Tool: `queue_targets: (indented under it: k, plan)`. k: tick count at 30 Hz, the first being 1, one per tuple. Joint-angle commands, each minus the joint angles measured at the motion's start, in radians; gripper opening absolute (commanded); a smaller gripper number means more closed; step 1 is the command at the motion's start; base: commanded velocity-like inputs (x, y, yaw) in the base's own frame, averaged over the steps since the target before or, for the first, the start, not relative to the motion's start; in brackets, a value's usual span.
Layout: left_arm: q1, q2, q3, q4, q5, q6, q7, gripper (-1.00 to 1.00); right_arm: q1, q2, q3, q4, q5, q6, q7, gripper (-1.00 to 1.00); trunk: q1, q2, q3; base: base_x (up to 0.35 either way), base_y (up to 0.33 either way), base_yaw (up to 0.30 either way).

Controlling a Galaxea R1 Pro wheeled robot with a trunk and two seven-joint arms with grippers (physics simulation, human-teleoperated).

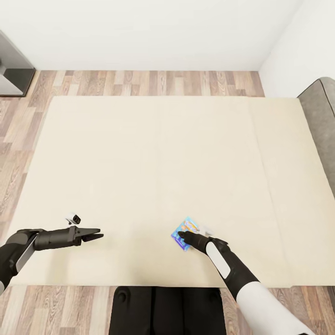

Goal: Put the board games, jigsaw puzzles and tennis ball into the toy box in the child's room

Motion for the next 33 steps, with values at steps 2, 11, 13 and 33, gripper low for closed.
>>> queue_targets:
  k: [2, 11, 13, 33]
  plan:
    - [-0.001, 0.001, -0.005, 0.0, 0.004, 0.011, -0.003, 1.0, 0.0, 0.0, 0.002, -0.001, -0.007, 0.003, -0.006, 1.0, 0.001, -0.002, -0.001, 0.0, 0.079, 0.0]
    - [-0.001, 0.001, -0.005, 0.0, 0.004, 0.011, -0.003, 1.0, 0.0, 0.0, 0.002, -0.001, -0.007, 0.003, -0.006, 1.0, 0.001, -0.002, -0.001, 0.0, 0.058, 0.0]
    - [-0.001, 0.001, -0.005, 0.0, 0.004, 0.011, -0.003, 1.0, 0.0, 0.0, 0.002, -0.001, -0.007, 0.003, -0.007, 1.0, 0.001, -0.002, -0.001, 0.0, 0.052, 0.0]
    - [-0.001, 0.001, -0.005, 0.0, 0.004, 0.011, -0.003, 1.0, 0.0, 0.001, 0.002, -0.001, -0.006, 0.003, -0.006, 1.0, 0.001, -0.002, -0.001, 0.0, 0.004, 0.0]
